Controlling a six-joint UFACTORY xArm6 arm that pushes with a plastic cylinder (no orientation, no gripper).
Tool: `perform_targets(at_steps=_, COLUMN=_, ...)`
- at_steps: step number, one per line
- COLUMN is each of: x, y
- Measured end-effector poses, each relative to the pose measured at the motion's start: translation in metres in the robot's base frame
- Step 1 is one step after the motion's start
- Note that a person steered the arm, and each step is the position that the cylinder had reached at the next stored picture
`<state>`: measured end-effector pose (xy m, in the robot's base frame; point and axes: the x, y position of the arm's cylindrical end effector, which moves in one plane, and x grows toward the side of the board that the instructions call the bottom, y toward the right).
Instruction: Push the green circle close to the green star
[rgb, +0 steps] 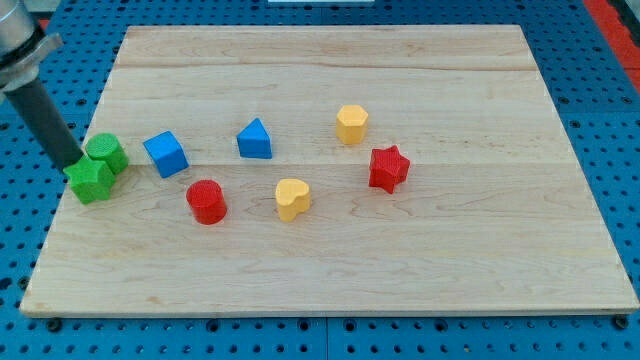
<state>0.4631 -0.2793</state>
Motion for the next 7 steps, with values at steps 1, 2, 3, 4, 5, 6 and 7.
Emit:
perform_targets(at_steps=1, x=0.030, y=0.010)
perform_targets(at_steps=2, x=0.024, y=0.007)
perform_targets(at_steps=3, x=-0.023, y=0.024)
perform_targets(at_steps=4, x=-0.001, y=0.035)
perform_targets(at_steps=5, x=0.051, y=0.039)
perform_targets(at_steps=6, x=0.032, y=0.015)
perform_targets(at_steps=7, x=0.018, y=-0.025)
